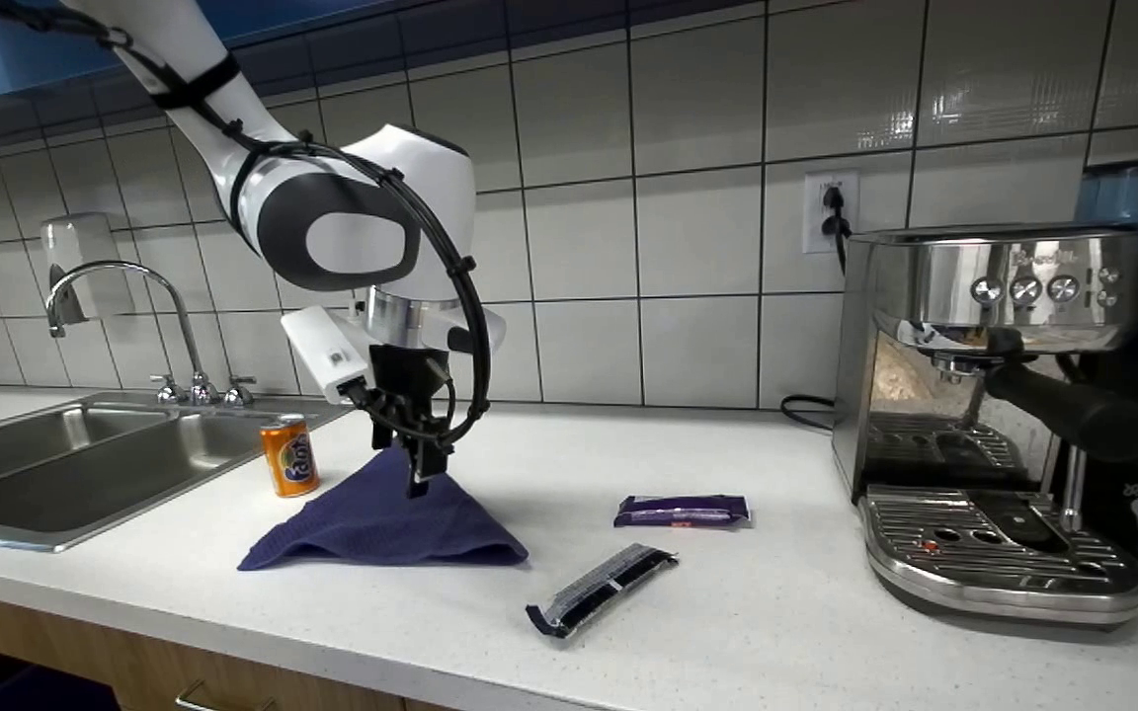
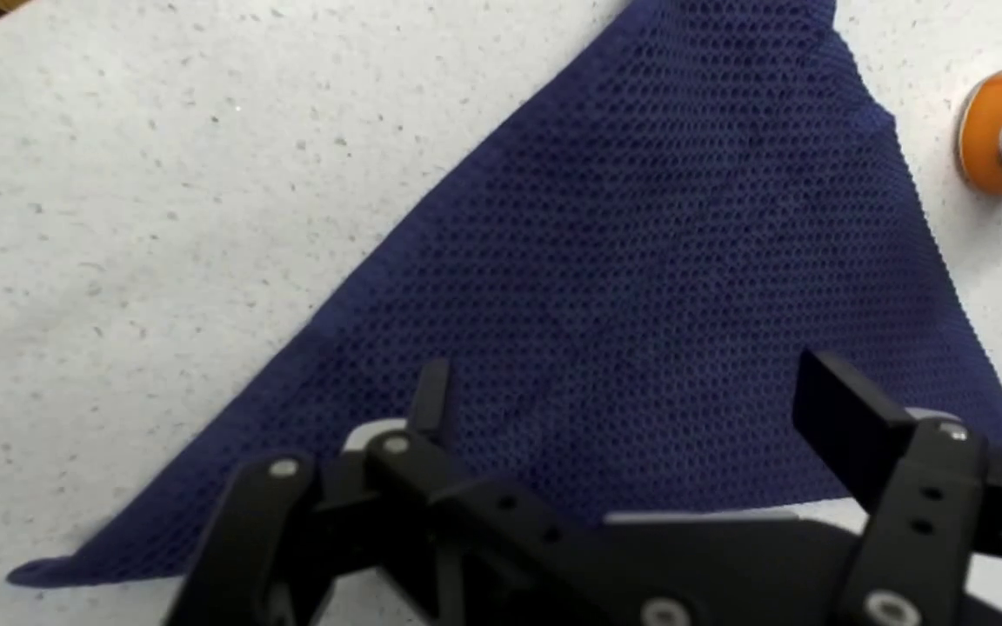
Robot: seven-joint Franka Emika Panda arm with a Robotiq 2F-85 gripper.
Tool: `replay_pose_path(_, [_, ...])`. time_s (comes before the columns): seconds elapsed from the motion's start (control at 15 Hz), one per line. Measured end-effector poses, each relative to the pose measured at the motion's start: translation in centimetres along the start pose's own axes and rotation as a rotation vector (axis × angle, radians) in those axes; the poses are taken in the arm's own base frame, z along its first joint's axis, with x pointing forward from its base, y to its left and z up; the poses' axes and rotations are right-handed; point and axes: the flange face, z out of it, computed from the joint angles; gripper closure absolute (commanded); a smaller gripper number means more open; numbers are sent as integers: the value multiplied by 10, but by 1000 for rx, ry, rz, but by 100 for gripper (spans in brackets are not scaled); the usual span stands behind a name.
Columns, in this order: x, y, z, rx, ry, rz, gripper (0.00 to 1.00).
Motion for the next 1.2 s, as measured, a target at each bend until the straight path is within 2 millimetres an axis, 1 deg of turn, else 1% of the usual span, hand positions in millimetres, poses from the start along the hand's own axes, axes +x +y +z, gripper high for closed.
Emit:
replay_pose_path(0.87, [3, 0, 2, -4, 1, -9, 0])
replay_pose_path(1.0, [8, -6, -1, 0, 12, -42, 0])
replay_pose_path(1.2, [22, -20, -8, 9, 36, -134, 0])
